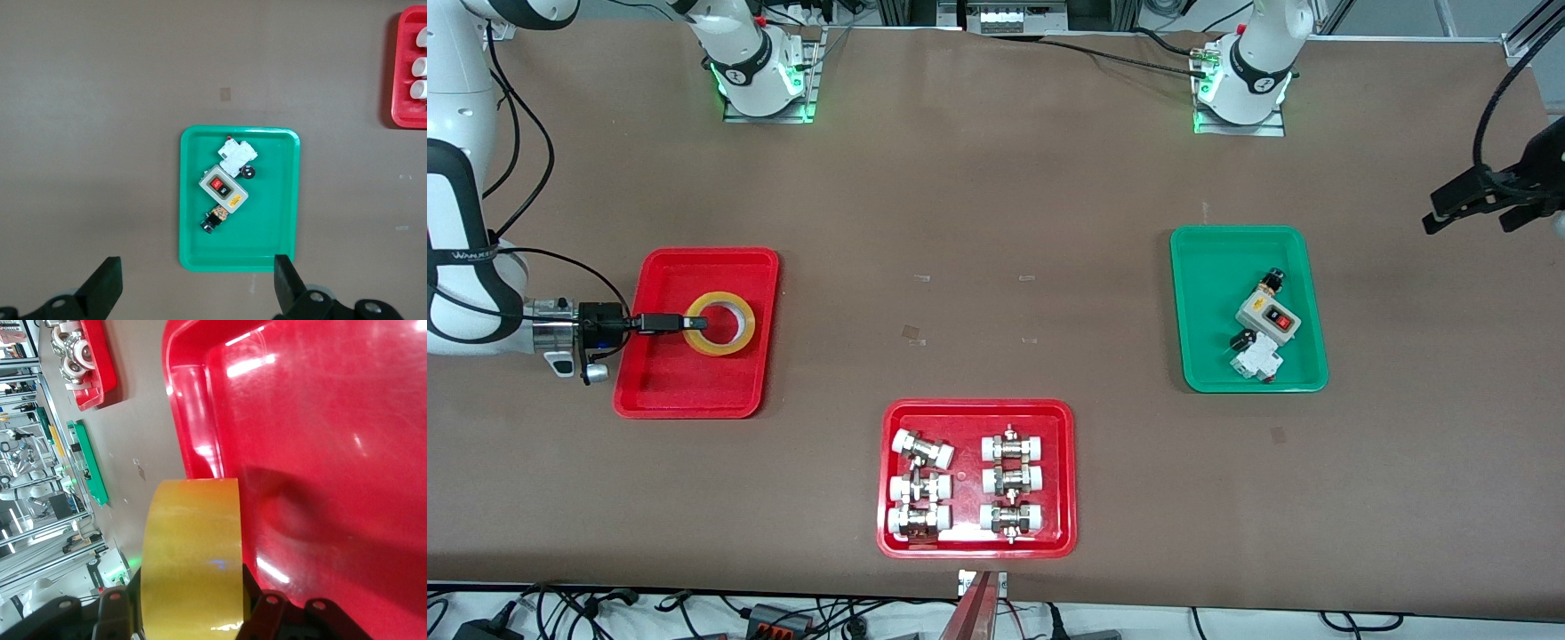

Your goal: Left arm passes tape to right arm into tray

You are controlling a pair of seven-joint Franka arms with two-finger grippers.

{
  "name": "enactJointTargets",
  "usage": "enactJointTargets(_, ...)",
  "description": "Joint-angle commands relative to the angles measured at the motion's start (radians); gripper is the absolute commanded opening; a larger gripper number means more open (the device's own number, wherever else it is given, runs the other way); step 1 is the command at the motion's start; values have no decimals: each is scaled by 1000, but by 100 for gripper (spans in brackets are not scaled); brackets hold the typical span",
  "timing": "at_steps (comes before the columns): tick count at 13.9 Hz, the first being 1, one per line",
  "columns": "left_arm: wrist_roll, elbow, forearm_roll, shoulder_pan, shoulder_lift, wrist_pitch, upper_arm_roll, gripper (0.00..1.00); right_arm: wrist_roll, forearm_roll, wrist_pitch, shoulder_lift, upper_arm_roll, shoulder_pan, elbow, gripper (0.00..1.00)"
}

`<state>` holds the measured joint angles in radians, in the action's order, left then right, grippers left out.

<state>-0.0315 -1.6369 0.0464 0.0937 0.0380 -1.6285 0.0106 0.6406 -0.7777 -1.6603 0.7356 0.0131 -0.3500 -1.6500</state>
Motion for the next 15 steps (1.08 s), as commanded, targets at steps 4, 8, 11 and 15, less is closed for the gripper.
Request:
enactJointTargets(4,-28,6,-14,-19,25,21,2,100,13,35,11,7,21,-40,13,33)
enactJointTargets(8,-21,49,-31,-20,22,56,12,100,13,35,13,21,21,-55,13,72)
enactJointTargets(11,-24,164,-43,-19,-55,134,11,100,2,70,5,18,21,-52,16,100)
enactJointTargets(15,-27,175,-69,-19,-84,170,12,100,-1,234,-107,2,22,-1,29,100)
